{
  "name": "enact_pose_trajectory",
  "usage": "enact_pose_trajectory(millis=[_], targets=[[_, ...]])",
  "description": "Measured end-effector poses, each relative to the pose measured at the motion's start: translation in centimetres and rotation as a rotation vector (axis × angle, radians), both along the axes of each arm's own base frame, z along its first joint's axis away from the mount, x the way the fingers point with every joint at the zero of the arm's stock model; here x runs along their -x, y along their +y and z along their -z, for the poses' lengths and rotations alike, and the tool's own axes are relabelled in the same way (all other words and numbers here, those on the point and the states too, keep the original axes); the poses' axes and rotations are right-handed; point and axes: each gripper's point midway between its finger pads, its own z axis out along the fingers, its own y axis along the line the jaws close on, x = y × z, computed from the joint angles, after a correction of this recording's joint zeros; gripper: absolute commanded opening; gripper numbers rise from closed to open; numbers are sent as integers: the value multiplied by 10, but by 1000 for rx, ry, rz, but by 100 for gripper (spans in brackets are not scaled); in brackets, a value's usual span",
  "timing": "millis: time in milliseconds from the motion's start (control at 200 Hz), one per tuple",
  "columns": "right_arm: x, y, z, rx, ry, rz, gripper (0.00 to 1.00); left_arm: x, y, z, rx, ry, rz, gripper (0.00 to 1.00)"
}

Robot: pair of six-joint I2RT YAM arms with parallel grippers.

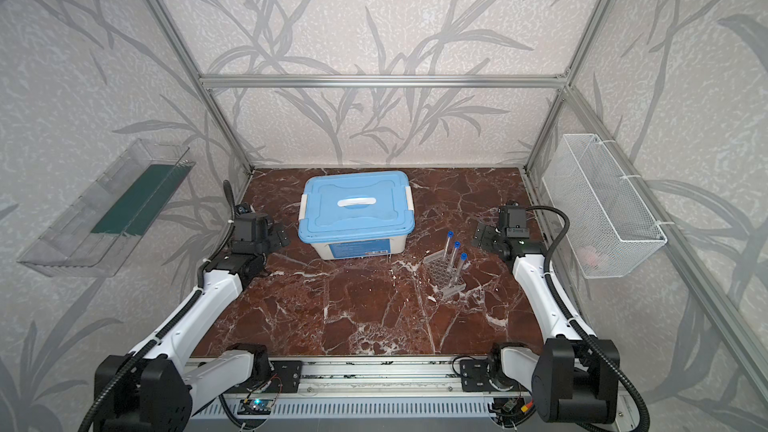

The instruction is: Organize the chemistry lab equipment

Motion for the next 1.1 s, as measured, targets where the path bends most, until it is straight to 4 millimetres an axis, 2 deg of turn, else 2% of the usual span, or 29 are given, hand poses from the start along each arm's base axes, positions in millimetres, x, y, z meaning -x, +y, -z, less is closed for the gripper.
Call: enact_pose_trajectory(millis=[240, 395, 470, 550, 680, 795, 900, 985, 1100], targets=[[4, -1, 47, 21, -79, -34, 99, -7, 1, 18, -95, -98, 65, 99], [15, -1, 67, 70, -182, -70, 99, -22, 0, 34, -91, -136, 96, 99], [11, -2, 65, 93, -224, -82, 99, -27, 1, 45, -78, -145, 105, 99], [-2, -3, 53, 115, -294, -87, 100, -31, 0, 54, -74, -149, 123, 99], [-18, -6, 48, 142, -360, -85, 98, -31, -2, 53, -86, -202, 151, 99], [-28, -7, 44, 157, -405, -86, 98, -40, -5, 55, -104, -248, 179, 99], [-36, -6, 41, 162, -443, -93, 98, -47, -8, 72, -113, -253, 211, 99], [-40, -1, 44, 166, -450, -109, 99, -44, -10, 88, -109, -217, 228, 99], [-43, 12, 45, 186, -450, -163, 99, -51, -12, 82, -111, -228, 246, 99]])
